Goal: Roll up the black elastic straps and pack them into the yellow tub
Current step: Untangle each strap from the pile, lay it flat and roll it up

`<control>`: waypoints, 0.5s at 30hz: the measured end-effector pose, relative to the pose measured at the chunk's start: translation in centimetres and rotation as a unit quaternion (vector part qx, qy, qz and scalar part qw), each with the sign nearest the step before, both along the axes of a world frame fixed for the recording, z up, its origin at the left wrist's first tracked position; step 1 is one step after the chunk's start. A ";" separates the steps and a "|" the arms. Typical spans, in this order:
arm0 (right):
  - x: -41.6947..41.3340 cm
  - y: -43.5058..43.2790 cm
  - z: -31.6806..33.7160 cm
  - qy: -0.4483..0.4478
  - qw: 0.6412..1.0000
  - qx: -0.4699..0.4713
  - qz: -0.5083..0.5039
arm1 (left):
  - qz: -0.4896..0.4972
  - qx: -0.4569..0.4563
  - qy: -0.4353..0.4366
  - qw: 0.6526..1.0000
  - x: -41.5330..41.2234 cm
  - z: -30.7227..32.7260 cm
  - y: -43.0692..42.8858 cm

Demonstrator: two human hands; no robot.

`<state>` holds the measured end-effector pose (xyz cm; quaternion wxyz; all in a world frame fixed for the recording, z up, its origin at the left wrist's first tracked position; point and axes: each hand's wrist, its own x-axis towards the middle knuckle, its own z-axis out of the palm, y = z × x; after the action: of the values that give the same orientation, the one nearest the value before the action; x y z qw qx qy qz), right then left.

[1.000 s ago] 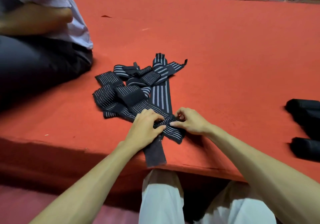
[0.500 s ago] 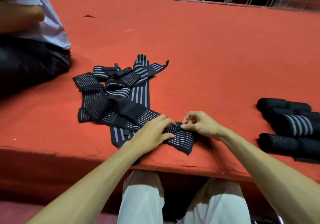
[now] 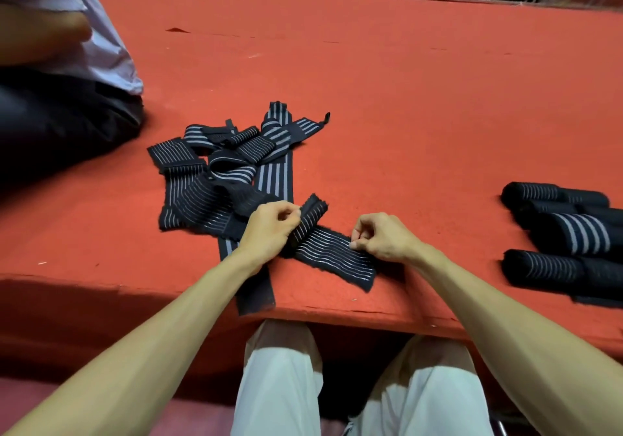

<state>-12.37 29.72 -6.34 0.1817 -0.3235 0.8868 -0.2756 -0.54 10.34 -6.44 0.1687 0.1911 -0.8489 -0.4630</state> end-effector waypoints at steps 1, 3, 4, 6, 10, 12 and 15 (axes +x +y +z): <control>0.0 -0.3 0.3 0.014 1.000 0.022 0.009 | -0.018 -0.007 -0.001 1.000 0.2 0.4 -0.2; 0.3 -1.0 1.0 0.071 0.997 0.020 0.027 | -0.059 -0.042 -0.008 0.997 0.7 1.2 -0.5; 0.6 -1.4 1.3 0.087 0.996 -0.015 0.030 | -0.074 -0.061 -0.011 0.995 0.7 1.4 -0.5; 1.6 -2.4 2.4 0.051 0.991 -0.121 0.018 | -0.094 -0.087 -0.013 0.992 0.9 2.0 -0.5; 2.8 -3.7 3.5 -0.003 0.982 -0.184 0.027 | -0.112 -0.091 0.006 0.990 1.3 2.2 -0.5; 2.7 -3.7 3.1 -0.016 0.985 -0.169 0.028 | -0.100 -0.052 0.027 0.993 1.4 1.6 -0.6; 2.8 -3.4 1.4 -0.031 0.989 -0.144 -0.005 | -0.070 0.012 0.027 0.997 1.9 0.0 -0.2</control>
<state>-9.62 26.28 -4.98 0.1592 -0.3328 0.8335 -0.4114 1.32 10.17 -6.42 0.1561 0.1209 -0.8499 -0.4885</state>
